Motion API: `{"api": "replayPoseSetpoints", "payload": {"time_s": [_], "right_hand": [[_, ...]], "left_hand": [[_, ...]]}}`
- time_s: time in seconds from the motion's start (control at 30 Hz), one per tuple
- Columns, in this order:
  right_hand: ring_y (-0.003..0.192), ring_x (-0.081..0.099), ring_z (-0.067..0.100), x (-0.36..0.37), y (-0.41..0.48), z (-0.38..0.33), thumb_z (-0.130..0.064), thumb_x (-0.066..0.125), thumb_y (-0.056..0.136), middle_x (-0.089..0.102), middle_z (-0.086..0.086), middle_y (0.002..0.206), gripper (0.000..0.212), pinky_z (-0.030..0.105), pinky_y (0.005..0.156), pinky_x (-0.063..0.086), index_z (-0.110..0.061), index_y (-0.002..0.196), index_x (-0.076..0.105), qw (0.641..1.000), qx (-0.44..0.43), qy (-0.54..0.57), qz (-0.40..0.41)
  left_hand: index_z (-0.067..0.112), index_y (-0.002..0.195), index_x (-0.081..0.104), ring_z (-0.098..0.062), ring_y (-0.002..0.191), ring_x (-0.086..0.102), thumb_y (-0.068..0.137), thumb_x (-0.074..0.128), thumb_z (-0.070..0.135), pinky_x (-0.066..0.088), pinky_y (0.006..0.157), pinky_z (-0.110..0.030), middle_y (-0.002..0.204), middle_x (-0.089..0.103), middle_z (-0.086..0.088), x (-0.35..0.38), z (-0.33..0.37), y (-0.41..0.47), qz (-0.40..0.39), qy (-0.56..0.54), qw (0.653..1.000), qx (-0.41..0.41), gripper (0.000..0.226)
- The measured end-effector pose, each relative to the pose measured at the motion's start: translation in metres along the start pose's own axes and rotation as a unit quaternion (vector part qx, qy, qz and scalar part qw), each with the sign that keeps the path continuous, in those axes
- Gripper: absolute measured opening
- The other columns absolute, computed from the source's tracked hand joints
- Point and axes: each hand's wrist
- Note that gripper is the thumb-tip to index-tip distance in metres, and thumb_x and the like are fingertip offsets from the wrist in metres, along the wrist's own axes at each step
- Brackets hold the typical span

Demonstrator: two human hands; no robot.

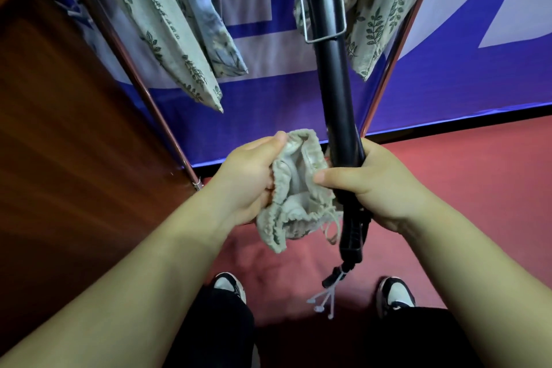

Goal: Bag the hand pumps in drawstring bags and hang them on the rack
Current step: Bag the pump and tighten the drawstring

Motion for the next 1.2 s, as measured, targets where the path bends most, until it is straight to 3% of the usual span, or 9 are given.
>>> {"api": "replayPoseSetpoints", "payload": {"time_s": [0.1,0.2,0.27,0.43,0.53,0.67,0.8,1.0,1.2], "right_hand": [[0.052,0.049,0.014,-0.016,0.002,-0.003,0.006,0.078,0.075,0.05,0.007,0.065,0.029,0.024,0.047,0.042,0.007,0.09,0.053,0.999,0.005,-0.025,0.028],[0.058,0.043,0.018,-0.027,0.002,-0.002,0.002,0.08,0.074,0.044,0.01,0.071,0.038,0.027,0.05,0.037,0.013,0.09,0.047,0.996,0.011,-0.07,0.056],[0.058,0.041,0.019,-0.032,0.003,0.0,0.0,0.08,0.074,0.042,0.01,0.07,0.038,0.029,0.05,0.036,0.01,0.086,0.046,0.994,0.016,-0.084,0.065],[0.047,0.039,0.015,-0.041,0.003,0.005,0.003,0.079,0.074,0.039,0.002,0.058,0.034,0.024,0.044,0.035,-0.009,0.081,0.048,0.992,0.039,-0.09,0.086],[0.048,0.039,0.016,-0.045,0.004,0.008,0.005,0.078,0.075,0.039,0.006,0.062,0.033,0.023,0.043,0.037,-0.01,0.087,0.051,0.991,0.066,-0.073,0.09],[0.047,0.042,0.015,-0.047,0.006,0.013,0.005,0.077,0.077,0.04,0.002,0.058,0.037,0.024,0.043,0.037,-0.012,0.086,0.046,0.99,0.095,-0.062,0.084],[0.052,0.057,0.014,-0.045,0.003,0.01,-0.014,0.069,0.092,0.058,0.006,0.069,0.016,0.024,0.048,0.043,-0.011,0.092,0.054,0.993,0.086,-0.052,0.069],[0.06,0.06,0.026,-0.049,-0.001,0.005,-0.032,0.05,0.104,0.065,0.014,0.079,0.028,0.03,0.051,0.046,-0.007,0.106,0.06,0.992,0.118,-0.048,0.012],[0.056,0.061,0.026,-0.048,-0.009,0.011,-0.029,0.049,0.104,0.065,0.016,0.077,0.023,0.035,0.058,0.045,-0.008,0.101,0.058,0.983,0.161,-0.053,-0.065]], "left_hand": [[-0.009,0.116,0.061,-0.025,0.076,0.075,0.108,0.043,0.03,0.061,0.071,-0.033,0.086,0.075,-0.02,-0.014,-0.001,0.007,0.035,0.024,0.999,0.006,0.044],[0.005,0.105,0.067,-0.032,0.103,0.068,0.091,0.055,0.064,0.049,0.101,-0.06,0.104,0.073,-0.014,-0.021,-0.008,0.013,0.066,0.162,0.984,0.039,0.062],[0.003,0.096,0.056,-0.027,0.082,0.056,0.081,0.055,0.075,0.05,0.087,-0.064,0.087,0.06,-0.009,-0.025,-0.013,0.016,0.044,0.23,0.971,0.043,0.074],[0.024,0.094,0.047,-0.045,0.059,0.03,0.088,0.059,0.047,0.034,0.053,-0.062,0.072,0.04,-0.019,-0.023,-0.002,0.011,-0.035,0.282,0.956,0.077,0.026],[0.035,0.112,0.061,-0.05,0.069,0.053,0.095,0.058,0.034,0.046,0.066,-0.063,0.094,0.057,-0.039,-0.02,0.004,0.007,-0.123,0.278,0.95,0.072,0.017],[0.031,0.101,0.077,-0.021,0.086,0.065,0.1,0.058,0.021,0.051,0.081,-0.039,0.1,0.075,-0.001,-0.024,0.004,0.008,-0.134,0.382,0.913,0.052,0.021],[0.022,0.101,0.078,0.003,0.071,0.064,0.102,0.053,0.016,0.047,0.067,-0.017,0.08,0.074,0.018,-0.031,-0.008,0.016,-0.059,0.392,0.918,-0.006,0.025],[0.026,0.104,0.077,-0.013,0.104,0.07,0.1,0.05,0.023,0.051,0.103,-0.042,0.104,0.076,0.009,-0.051,-0.033,0.039,0.077,0.391,0.917,-0.011,0.027],[0.028,0.097,0.072,-0.016,0.101,0.064,0.101,0.046,0.021,0.049,0.092,-0.033,0.104,0.071,0.005,-0.06,-0.046,0.053,0.157,0.438,0.885,-0.008,0.028]]}}
Point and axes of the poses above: each hand's wrist, its own y-axis towards the middle knuckle, its own x-axis out of the palm, z = x × y
